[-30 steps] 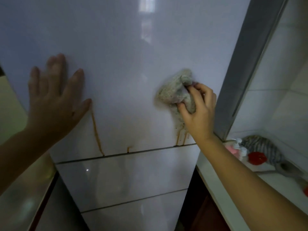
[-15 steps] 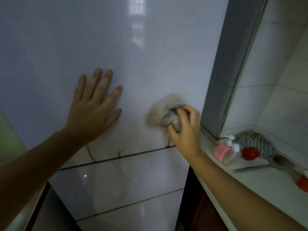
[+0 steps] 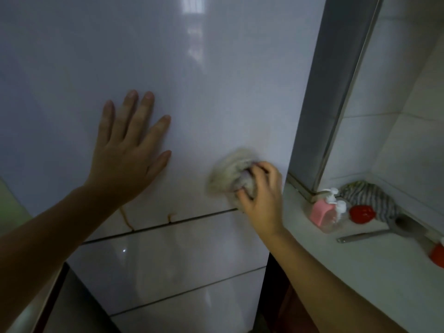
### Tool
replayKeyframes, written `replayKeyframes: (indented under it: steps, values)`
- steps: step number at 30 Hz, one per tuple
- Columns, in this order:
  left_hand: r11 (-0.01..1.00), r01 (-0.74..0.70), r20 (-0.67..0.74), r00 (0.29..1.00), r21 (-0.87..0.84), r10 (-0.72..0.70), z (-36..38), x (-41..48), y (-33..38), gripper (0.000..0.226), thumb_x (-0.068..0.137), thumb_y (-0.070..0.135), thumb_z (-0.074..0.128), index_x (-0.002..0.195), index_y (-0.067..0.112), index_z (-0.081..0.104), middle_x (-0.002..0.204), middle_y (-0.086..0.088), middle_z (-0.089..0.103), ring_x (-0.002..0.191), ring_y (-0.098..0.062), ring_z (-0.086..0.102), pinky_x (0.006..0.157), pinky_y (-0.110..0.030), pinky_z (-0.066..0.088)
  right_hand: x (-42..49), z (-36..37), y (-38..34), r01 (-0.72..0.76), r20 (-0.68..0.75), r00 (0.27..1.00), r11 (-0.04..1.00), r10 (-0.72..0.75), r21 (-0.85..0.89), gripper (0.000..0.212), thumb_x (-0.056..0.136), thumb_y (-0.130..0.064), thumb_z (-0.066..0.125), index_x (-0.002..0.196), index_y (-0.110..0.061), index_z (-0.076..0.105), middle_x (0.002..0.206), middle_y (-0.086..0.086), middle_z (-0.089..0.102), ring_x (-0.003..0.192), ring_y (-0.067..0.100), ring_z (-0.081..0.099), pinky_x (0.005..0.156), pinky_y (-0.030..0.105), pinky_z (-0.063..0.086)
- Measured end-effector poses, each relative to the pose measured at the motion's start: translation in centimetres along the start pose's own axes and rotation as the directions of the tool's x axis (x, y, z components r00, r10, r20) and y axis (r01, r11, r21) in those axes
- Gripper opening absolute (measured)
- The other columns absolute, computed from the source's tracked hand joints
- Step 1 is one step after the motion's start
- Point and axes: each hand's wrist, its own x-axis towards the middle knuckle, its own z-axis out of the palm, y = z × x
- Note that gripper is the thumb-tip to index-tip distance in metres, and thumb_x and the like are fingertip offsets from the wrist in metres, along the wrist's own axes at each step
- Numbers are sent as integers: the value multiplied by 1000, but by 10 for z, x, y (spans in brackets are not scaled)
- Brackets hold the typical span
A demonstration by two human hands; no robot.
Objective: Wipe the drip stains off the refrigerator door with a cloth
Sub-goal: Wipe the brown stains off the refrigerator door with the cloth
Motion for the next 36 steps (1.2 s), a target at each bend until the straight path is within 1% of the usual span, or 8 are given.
replayKeyframes:
  steps: [4,8,12,18,22,29,33,36]
  values:
    - [1000,-1,-7,1000,-4,1,1,-1,-1,58,103,43,48,148,8,47,163,-26,27,152,-47,25,121,-66,21,6,-17,22,-281,-206,930,950,304,136,37,88,-19,74,120,-11,59,125,7,48,113,27,59,94,53,52]
    - [1000,-14,-25,1000,-3,14,6,-5,-3,59,102,43,50,149,8,46,164,-26,27,152,-47,24,122,-66,19,47,0,-21,-153,-276,940,970,202,187,44,87,-25,75,126,-13,60,127,6,48,118,27,55,102,41,49]
    - [1000,-10,-39,999,-10,9,10,-7,-4,61,102,43,52,152,8,43,165,-25,24,153,-46,21,123,-65,16,7,31,-38,-56,-99,993,990,69,127,49,82,-20,73,128,-10,61,130,8,47,122,27,49,101,32,46]
    - [999,-31,-47,998,-31,29,9,-7,-4,61,102,42,52,152,8,43,164,-27,26,152,-48,24,123,-65,16,-40,11,31,-350,-191,903,917,385,193,45,85,-37,64,117,-6,57,116,4,49,110,31,59,93,16,44]
    - [999,-47,-56,997,-27,45,7,-7,-7,62,102,42,52,153,8,41,164,-27,26,152,-48,24,124,-63,13,-3,16,27,-430,-354,774,847,524,313,46,89,-32,67,127,-7,56,122,5,49,115,28,57,98,43,51]
    - [999,-30,-63,998,-29,28,14,-8,-6,62,102,43,53,153,8,41,164,-26,25,153,-47,21,123,-62,11,-58,43,-9,-181,58,983,974,174,138,47,84,-36,64,125,-13,56,130,4,46,122,24,51,95,29,49]
    - [999,-30,-52,998,-33,29,13,-9,-7,64,103,44,51,155,9,38,164,-27,24,152,-49,21,123,-62,10,-40,23,37,-423,-277,834,875,478,235,44,88,-32,64,123,-6,55,120,12,52,114,27,55,97,39,48]
    - [999,-43,-42,998,-32,42,12,-8,-8,63,103,44,51,155,9,39,164,-27,24,152,-48,21,124,-61,8,-38,23,42,-515,-322,732,797,601,316,53,90,-39,62,129,-4,54,124,15,55,116,27,55,100,42,48]
